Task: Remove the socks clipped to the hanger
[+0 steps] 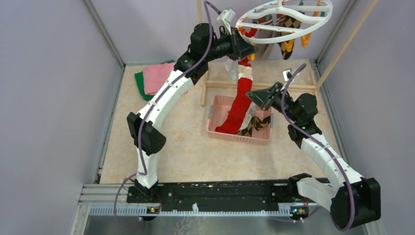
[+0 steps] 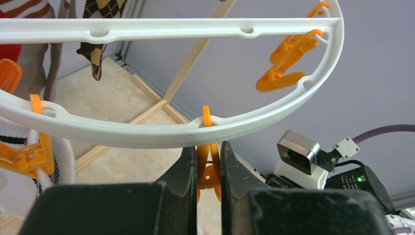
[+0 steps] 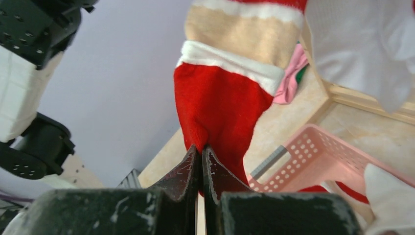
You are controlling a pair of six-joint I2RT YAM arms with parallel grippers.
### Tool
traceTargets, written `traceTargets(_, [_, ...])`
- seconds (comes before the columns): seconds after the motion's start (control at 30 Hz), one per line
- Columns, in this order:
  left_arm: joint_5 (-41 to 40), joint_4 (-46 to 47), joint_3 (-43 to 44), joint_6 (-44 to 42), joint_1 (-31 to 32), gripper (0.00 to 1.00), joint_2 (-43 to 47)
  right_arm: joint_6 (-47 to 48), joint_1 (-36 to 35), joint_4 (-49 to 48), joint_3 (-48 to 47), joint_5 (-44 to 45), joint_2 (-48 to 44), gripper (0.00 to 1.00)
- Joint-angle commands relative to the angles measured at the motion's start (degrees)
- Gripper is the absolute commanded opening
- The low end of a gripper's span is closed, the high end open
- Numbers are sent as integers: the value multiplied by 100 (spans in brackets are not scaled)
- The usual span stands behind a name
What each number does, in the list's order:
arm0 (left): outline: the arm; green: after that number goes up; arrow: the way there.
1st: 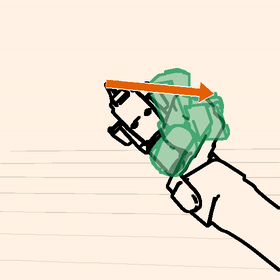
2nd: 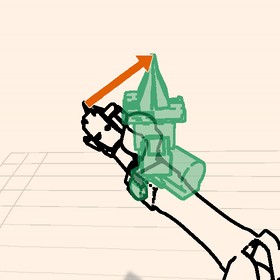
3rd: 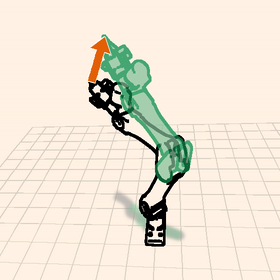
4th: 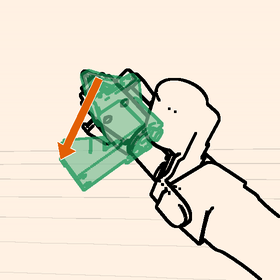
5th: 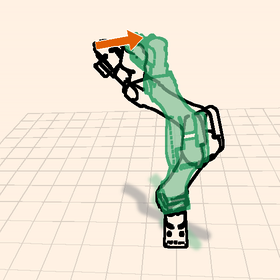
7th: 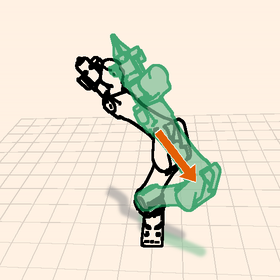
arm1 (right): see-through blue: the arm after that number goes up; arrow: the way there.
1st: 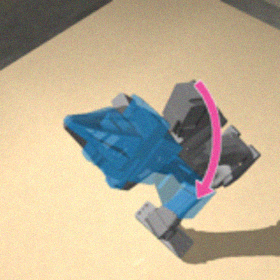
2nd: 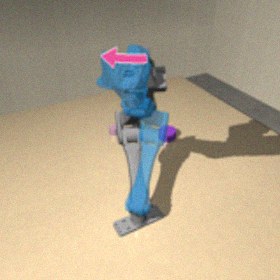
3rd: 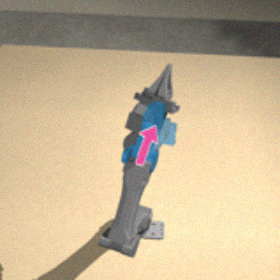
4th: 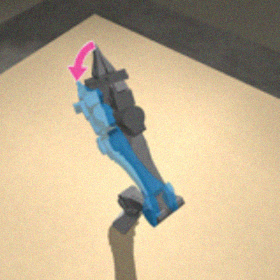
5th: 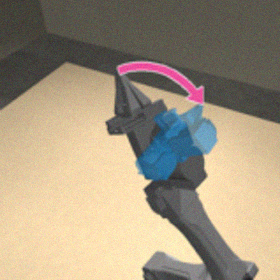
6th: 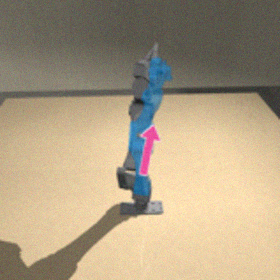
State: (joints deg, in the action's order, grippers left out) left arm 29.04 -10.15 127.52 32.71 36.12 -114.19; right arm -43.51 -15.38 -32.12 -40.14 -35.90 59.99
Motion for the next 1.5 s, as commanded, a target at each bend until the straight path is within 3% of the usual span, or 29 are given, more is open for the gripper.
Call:
traceTargets(0.0, [-25,288,230,-116,67,0,14,865,-64,826,128,521,-460,0])
traceTargets(0.27, [-6,299,72,-275,213,0,123,1667,-164,1548,430,1412,-425,3])
traceTargets(0.37, [-127,265,-49,-466,316,3,226,2012,-391,1824,412,1832,-346,31])
traceTargets(0.47, [-172,211,-87,-589,396,5,286,2447,-657,2012,385,2397,-374,70])
traceTargets(0.57, [-221,190,-117,-744,493,7,354,2684,-756,1781,418,2781,-466,95])
traceTargets(0.77, [-233,185,-181,-957,629,15,444,3137,-1172,189,381,3909,-23,99])
traceTargets(1.03, [-265,156,-249,-961,691,36,567,3351,-1391,-2350,-254,4222,1688,91])
traceTargets(1.1, [-263,128,-259,-936,695,46,622,3379,-1447,-2873,-433,4371,2099,87])
traceTargets(1.17, [-268,78,-296,-933,695,62,698,3322,-1487,-3132,-675,4400,2481,83])
traceTargets(1.23, [-297,27,-382,-952,697,68,813,3289,-1523,-3170,-863,4408,2702,78])
traceTargets(1.3, [-323,-45,-528,-1008,695,75,975,3251,-1545,-3222,-911,4483,2796,63])
traceTargets(1.37, [-360,-180,-701,-1084,686,82,1206,3222,-1545,-3292,-857,4532,2793,37])
traceTargets(1.43, [-398,-353,-911,-1170,658,84,1436,3217,-1545,-3248,-759,4562,2684,5])
traceTargets(1.47, [-409,-447,-1024,-1203,633,85,1554,3209,-1543,-3204,-686,4588,2591,0])
